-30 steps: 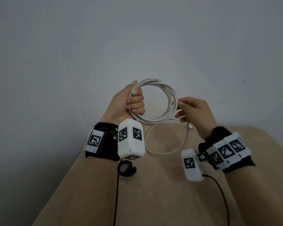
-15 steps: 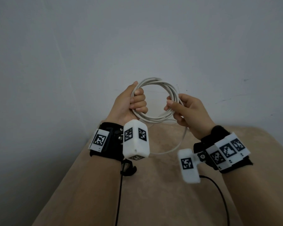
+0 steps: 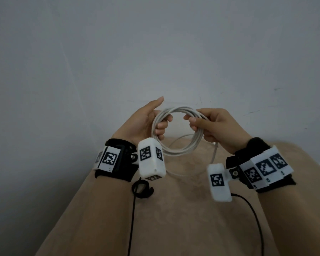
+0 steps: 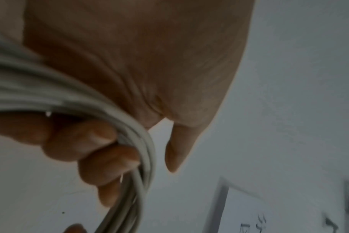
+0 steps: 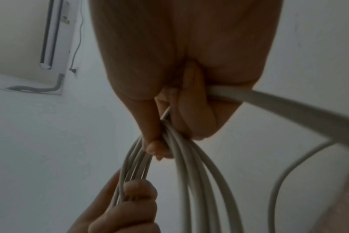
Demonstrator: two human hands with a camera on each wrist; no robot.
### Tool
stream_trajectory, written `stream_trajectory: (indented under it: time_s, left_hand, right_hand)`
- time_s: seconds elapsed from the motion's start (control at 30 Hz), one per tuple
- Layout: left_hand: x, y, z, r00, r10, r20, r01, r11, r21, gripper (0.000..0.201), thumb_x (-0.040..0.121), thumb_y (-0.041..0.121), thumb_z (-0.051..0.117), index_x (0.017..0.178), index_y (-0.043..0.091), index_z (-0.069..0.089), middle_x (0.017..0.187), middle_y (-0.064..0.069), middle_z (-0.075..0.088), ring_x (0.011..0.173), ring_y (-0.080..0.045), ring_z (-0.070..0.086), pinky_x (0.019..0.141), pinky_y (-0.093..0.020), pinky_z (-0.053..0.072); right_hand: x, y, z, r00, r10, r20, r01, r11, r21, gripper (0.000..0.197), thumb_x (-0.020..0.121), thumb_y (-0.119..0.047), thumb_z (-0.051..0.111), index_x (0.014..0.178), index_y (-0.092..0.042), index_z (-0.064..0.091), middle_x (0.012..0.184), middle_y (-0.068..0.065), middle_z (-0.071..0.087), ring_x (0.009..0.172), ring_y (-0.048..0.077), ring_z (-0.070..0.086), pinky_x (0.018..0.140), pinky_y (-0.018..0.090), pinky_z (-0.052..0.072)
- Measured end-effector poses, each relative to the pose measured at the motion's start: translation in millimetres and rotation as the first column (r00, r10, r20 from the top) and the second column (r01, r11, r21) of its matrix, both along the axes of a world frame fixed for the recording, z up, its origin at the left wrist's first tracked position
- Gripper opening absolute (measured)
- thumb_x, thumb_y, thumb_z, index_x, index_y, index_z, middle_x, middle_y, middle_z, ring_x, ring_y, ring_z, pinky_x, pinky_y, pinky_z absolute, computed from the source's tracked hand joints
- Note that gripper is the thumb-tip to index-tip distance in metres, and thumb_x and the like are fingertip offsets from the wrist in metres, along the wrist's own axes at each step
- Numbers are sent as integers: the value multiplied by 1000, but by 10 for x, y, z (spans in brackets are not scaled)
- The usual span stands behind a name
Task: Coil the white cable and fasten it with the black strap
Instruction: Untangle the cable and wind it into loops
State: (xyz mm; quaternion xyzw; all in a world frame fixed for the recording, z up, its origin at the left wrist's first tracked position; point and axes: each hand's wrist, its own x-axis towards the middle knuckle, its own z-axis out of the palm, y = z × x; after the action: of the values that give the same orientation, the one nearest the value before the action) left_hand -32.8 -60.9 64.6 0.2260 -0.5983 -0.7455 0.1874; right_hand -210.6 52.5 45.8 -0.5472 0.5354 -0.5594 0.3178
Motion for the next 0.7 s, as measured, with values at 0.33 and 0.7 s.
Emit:
stream_trajectory:
  time_s: [0.33,0.7]
  left_hand:
    - [-162,192,43,987,129,92,-86,923,-374,47,93,43,54,56,24,34,48,9,22,37,-5,14,34,-15,10]
    - [-78,62,66,936,291,-200,-312,947,-80,41,97,43,47,64,23,31,46,11,19,33,-2,13,31,-14,11]
  right_hand:
    - [44,10,39,995,-47,-85,46,999,-10,19,90,-19,62,96,-3,70,62,-3,59,43,7,31,39,19,22]
    - [-130,21,51,956,-278,98,286,954,-86,20,95,-23,55,91,-12,71,79,0,63,38,5,30,37,15,23]
